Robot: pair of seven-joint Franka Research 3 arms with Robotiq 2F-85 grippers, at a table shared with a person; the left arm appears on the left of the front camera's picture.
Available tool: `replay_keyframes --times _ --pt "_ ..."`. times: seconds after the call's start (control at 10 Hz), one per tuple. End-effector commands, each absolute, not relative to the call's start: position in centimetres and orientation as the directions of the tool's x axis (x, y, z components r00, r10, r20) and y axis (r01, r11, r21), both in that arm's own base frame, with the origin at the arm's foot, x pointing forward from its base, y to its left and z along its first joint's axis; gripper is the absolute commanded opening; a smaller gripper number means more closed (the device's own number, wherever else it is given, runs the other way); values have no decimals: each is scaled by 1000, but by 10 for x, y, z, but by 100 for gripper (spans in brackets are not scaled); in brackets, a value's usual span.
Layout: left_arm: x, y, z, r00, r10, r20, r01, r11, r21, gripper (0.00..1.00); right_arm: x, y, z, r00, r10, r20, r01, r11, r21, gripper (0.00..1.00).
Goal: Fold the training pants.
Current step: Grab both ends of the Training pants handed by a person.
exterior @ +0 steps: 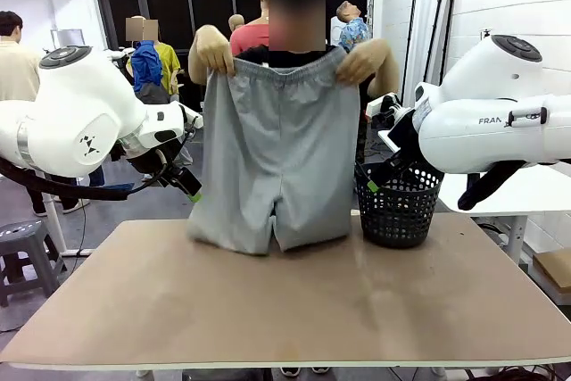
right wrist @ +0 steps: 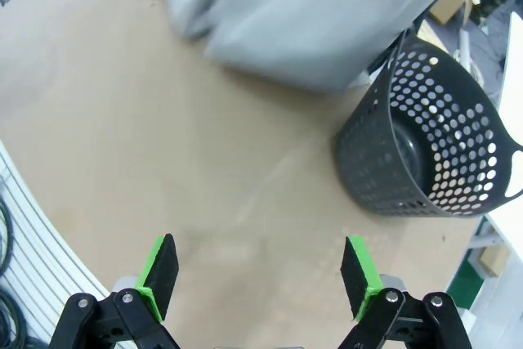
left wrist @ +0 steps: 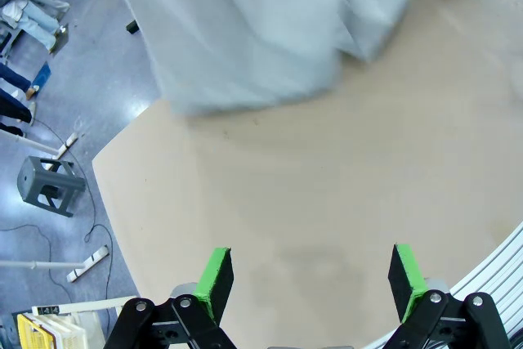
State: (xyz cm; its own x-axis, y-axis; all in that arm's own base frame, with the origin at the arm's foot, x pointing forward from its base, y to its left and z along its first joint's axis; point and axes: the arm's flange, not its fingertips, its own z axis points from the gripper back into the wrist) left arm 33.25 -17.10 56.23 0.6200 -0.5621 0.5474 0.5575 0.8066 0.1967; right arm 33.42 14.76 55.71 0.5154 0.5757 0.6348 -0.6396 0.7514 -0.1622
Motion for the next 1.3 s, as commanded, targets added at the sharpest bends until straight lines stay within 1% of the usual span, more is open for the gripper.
replay_keyframes --times 0.0,1.2 --pt "334 -171 563 618 -566 546 562 803 196 100 335 147 557 516 575 635 -640 751 -160 100" --pt "334 -171 563 618 -566 546 562 803 196 100 335 147 557 516 575 635 -640 751 -160 100"
